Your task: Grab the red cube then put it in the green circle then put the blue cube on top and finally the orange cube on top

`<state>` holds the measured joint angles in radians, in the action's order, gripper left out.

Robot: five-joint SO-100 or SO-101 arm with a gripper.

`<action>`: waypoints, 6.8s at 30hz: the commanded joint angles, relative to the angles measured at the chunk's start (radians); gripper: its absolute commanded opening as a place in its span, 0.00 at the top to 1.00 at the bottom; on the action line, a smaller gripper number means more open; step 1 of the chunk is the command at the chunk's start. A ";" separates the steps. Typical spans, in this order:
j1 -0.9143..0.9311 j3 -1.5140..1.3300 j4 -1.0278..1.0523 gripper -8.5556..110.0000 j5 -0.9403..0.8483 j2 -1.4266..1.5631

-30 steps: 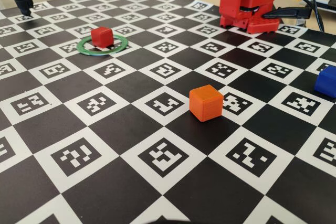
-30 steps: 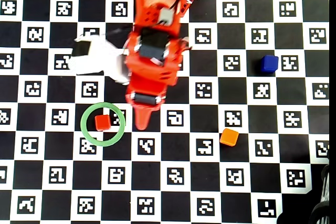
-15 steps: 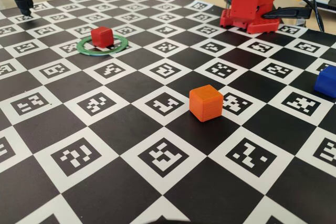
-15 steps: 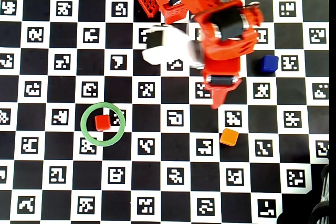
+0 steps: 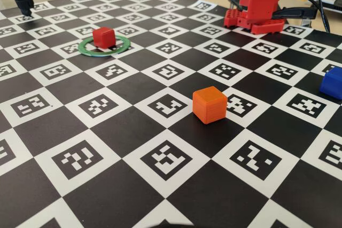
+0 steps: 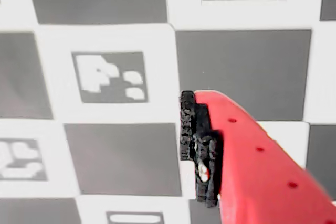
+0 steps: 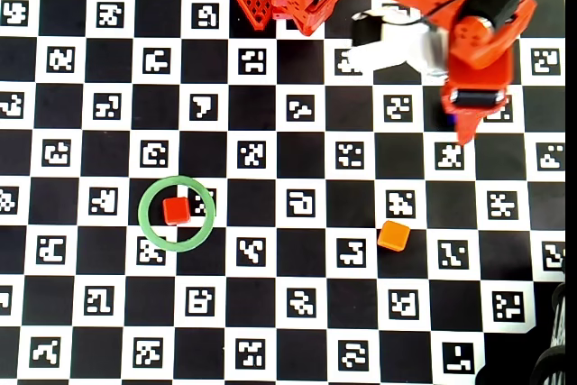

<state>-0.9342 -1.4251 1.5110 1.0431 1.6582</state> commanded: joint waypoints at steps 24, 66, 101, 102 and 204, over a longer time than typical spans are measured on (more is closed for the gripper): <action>-0.117 -0.086 -0.155 0.63 -0.100 -0.144; -0.092 -0.474 -0.583 0.61 -0.094 -0.204; -0.094 -0.477 -0.609 0.62 0.067 -0.196; -0.094 -0.479 -0.611 0.62 0.066 -0.196; 1.347 0.500 0.275 0.86 -1.525 -0.367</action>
<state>0.3896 -1.0400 1.7288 -0.4709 1.2855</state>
